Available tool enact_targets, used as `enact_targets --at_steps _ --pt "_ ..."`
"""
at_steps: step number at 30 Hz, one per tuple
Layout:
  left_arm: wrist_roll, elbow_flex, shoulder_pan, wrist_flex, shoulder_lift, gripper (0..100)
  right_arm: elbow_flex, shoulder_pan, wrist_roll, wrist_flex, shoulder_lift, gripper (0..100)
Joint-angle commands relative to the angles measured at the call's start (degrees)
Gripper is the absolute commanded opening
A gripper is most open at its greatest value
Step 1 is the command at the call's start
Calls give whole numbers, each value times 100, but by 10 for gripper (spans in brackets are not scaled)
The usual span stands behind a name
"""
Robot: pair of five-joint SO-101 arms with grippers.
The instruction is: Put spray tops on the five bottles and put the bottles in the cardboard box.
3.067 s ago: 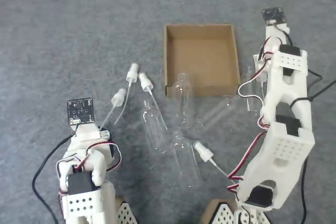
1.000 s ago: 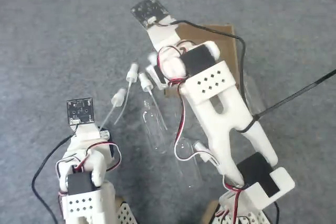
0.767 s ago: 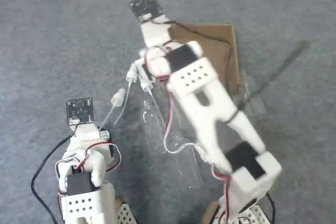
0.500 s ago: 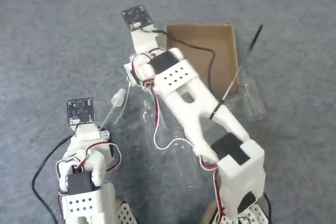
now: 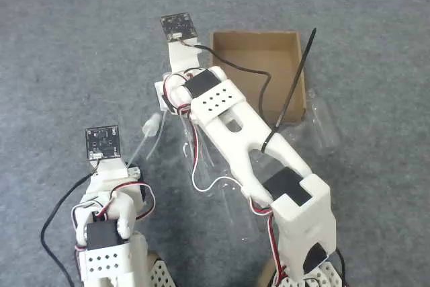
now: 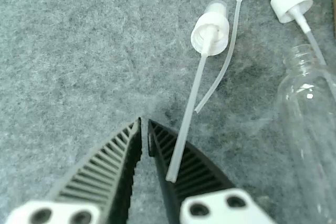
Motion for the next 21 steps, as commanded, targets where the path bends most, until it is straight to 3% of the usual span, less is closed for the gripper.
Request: enact_targets --at_steps 1,8,15,21 --pt "9 -22 -26 -35 -44 12 -334 -22 -396 -119 -84 32" --pt "9 -22 -26 -35 -44 12 -334 -48 -466 -92 -84 34" --pt "9 -22 -26 -35 -44 12 -334 -57 -466 -66 -92 184" --pt "9 -22 -26 -26 -44 12 -343 -40 -431 -4 -251 187"
